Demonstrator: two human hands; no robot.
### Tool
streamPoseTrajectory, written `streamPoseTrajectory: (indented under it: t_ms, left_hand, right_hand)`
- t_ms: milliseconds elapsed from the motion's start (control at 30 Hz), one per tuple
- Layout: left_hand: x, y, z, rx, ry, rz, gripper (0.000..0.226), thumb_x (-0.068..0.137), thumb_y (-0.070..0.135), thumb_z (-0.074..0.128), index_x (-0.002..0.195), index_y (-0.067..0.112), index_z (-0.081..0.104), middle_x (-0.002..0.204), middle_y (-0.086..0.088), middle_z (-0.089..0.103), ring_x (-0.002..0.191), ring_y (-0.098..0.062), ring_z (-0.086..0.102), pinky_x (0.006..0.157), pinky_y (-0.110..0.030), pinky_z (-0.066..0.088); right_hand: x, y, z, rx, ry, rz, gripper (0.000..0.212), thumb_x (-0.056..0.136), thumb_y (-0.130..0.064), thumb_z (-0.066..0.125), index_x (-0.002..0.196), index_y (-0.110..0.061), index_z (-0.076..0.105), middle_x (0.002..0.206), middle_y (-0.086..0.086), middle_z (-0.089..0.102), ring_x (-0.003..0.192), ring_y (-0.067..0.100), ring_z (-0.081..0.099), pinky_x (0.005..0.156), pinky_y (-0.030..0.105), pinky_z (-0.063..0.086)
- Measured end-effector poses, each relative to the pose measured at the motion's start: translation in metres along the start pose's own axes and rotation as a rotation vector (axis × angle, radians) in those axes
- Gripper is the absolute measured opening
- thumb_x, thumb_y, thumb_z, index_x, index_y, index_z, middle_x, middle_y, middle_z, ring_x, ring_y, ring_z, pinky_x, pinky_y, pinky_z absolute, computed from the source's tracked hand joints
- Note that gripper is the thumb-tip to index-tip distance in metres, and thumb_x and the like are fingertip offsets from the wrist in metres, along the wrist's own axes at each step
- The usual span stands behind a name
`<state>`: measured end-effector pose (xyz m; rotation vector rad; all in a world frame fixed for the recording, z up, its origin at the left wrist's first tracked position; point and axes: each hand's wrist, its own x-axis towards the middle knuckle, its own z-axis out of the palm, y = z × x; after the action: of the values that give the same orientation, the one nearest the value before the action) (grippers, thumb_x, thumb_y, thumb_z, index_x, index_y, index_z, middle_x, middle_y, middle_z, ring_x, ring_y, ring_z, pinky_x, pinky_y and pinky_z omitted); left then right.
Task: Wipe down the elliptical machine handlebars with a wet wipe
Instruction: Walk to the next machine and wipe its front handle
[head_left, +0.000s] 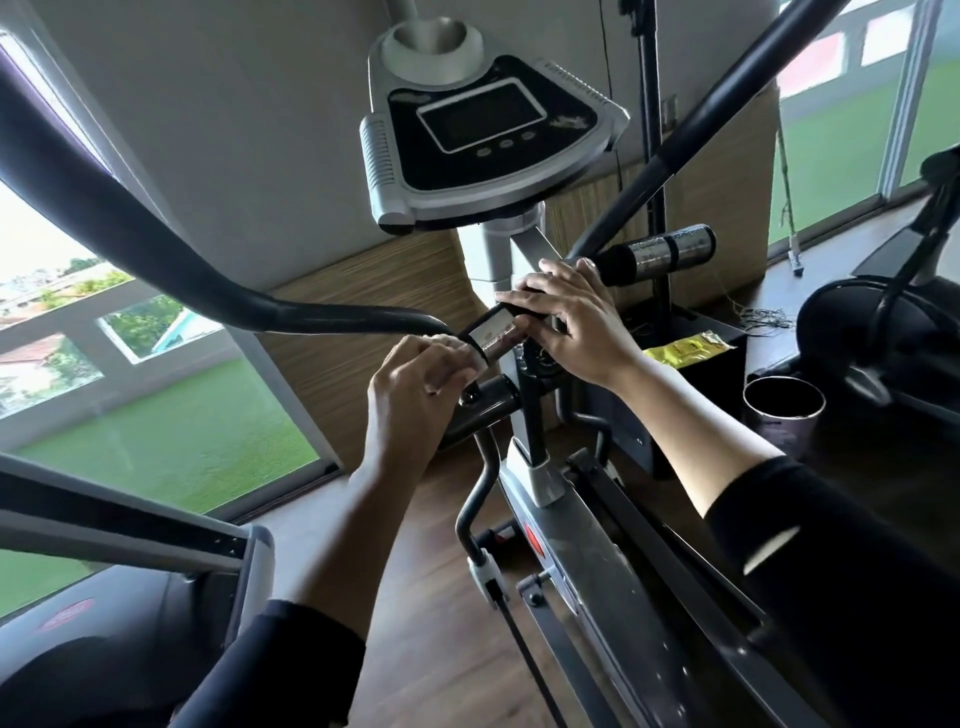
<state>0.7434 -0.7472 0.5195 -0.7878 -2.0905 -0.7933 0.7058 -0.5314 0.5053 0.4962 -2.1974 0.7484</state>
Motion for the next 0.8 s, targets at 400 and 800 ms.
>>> streamPoseTrajectory:
  t_ms: [400, 800]
  left_hand:
    - [-0.010, -0.007, -0.003, 0.102, 0.036, 0.082, 0.011, 0.079, 0.009, 0.075, 0.090, 0.011, 0.074, 0.099, -0.002, 0.071, 0.084, -0.007, 0.067, 0.074, -0.018, 0.056]
    - [0.049, 0.022, 0.015, -0.040, -0.139, -0.248, 0.009, 0.080, 0.021, 0.076, 0.090, 0.022, 0.077, 0.077, 0.012, 0.072, 0.066, 0.013, 0.060, 0.066, -0.004, 0.045]
  right_hand:
    - [0.002, -0.001, -0.003, -0.038, -0.011, -0.005, 0.039, 0.093, -0.030, 0.059, 0.131, -0.037, 0.054, 0.143, -0.004, 0.050, 0.140, 0.018, 0.032, 0.117, 0.033, 0.003]
    - [0.009, 0.014, -0.014, -0.042, -0.044, -0.041, 0.048, 0.087, -0.058, 0.043, 0.124, -0.034, 0.061, 0.137, -0.006, 0.054, 0.135, 0.018, 0.037, 0.113, 0.036, 0.013]
